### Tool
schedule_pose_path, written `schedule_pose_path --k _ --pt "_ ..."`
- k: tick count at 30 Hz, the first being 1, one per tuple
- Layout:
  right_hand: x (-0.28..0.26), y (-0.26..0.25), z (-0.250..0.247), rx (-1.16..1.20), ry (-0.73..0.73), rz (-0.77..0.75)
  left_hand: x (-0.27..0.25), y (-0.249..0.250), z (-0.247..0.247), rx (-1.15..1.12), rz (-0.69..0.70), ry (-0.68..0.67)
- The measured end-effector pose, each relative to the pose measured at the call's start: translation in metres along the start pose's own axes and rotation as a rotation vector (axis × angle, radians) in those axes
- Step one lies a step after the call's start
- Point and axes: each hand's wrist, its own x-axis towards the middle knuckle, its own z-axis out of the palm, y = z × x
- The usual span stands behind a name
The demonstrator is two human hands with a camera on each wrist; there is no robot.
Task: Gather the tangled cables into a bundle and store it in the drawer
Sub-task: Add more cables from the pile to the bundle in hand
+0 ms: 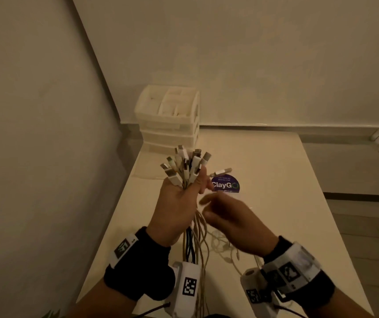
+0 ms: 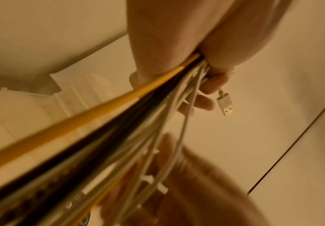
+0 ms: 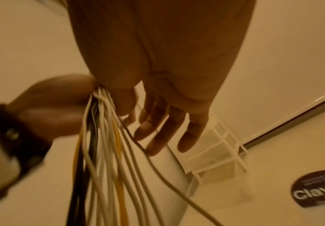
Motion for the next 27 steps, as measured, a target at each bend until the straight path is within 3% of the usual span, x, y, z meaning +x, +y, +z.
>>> schedule_pose_path --k 5,10,13,18,23,27 --pt "-0.012 0.025 0.024 -0.082 -0.054 0.007 0.008 0.015 -0.025 -0.376 -0.156 -0.014" --pt "-0.001 0.013 0.042 -0.066 -0.12 -0.081 0.012 0.02 -0.043 -0.414 -0.143 -0.002" --pt "-0.007 0.025 0.049 -0.133 -0.128 -0.104 0.015 0.026 -0.055 -0.398 -0.11 0.089" --pt "-0.035 0.072 0.033 -0.065 0.023 0.084 0.022 0.042 -0.101 -0.408 -0.067 0.229" --pt "-0.024 0.06 0.015 0.015 0.216 0.173 0.009 0.026 -0.09 -0.133 -0.029 0.12" --pt "0.004 0.013 0.007 0.163 0.253 0.091 -0.013 -0.004 -0.043 0.118 -0.059 -0.088"
